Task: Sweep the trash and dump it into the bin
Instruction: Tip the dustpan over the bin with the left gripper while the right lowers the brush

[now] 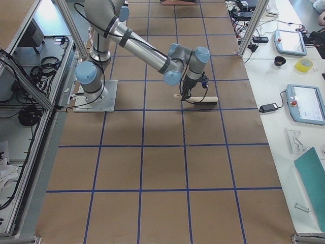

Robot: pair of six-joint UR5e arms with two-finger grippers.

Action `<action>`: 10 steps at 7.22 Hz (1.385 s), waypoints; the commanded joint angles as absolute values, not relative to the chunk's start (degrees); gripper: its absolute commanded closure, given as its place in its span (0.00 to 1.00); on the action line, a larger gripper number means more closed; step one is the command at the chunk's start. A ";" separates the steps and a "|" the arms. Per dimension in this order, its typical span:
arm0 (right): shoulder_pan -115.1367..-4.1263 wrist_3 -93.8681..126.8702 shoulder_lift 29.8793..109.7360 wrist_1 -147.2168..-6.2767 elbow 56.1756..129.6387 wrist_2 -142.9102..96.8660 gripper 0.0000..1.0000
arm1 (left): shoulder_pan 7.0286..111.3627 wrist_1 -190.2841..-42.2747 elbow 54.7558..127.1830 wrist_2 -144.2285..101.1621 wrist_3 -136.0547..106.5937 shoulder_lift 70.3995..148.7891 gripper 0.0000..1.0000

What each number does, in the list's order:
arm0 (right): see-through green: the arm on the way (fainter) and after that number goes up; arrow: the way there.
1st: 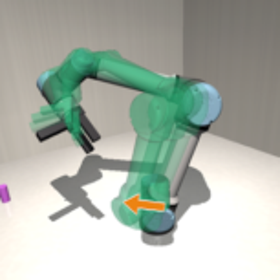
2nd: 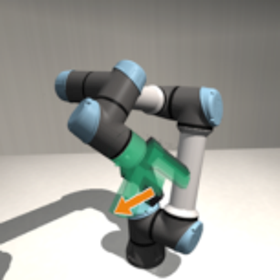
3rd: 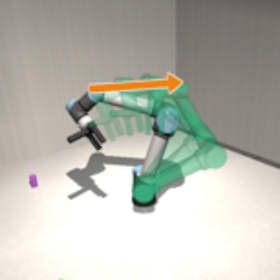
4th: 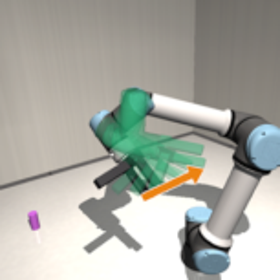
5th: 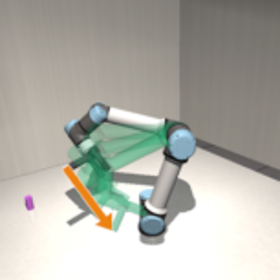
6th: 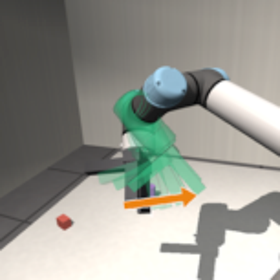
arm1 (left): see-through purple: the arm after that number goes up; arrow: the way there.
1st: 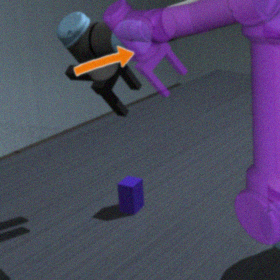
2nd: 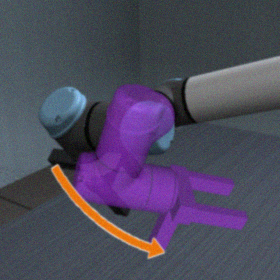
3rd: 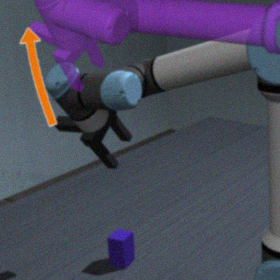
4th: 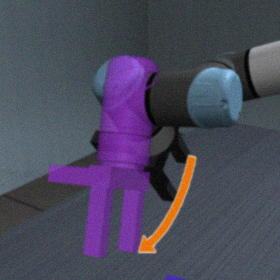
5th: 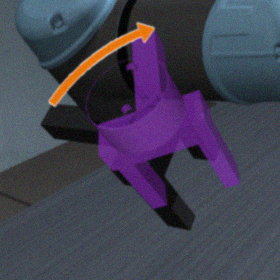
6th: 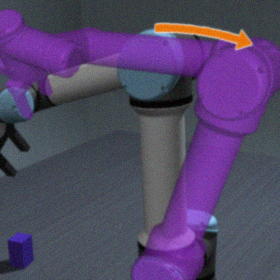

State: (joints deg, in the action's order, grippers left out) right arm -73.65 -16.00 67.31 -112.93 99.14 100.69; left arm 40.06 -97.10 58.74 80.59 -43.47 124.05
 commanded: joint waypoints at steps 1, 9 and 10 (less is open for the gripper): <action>-73.65 -16.00 67.32 -113.03 99.23 100.72 0.98 | 36.31 -98.96 54.95 81.56 -39.03 124.98 1.00; -73.56 -15.56 67.67 -114.94 100.55 100.55 0.29 | 32.61 -100.28 34.46 86.05 -36.92 135.35 1.00; -73.56 -16.17 68.89 -117.05 100.46 100.37 0.18 | 32.61 -99.50 34.02 85.61 -36.83 135.09 1.00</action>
State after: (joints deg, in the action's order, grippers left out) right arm -73.57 -15.71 67.92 -114.95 100.47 100.48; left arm 32.66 -100.14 34.87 85.98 -36.95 135.15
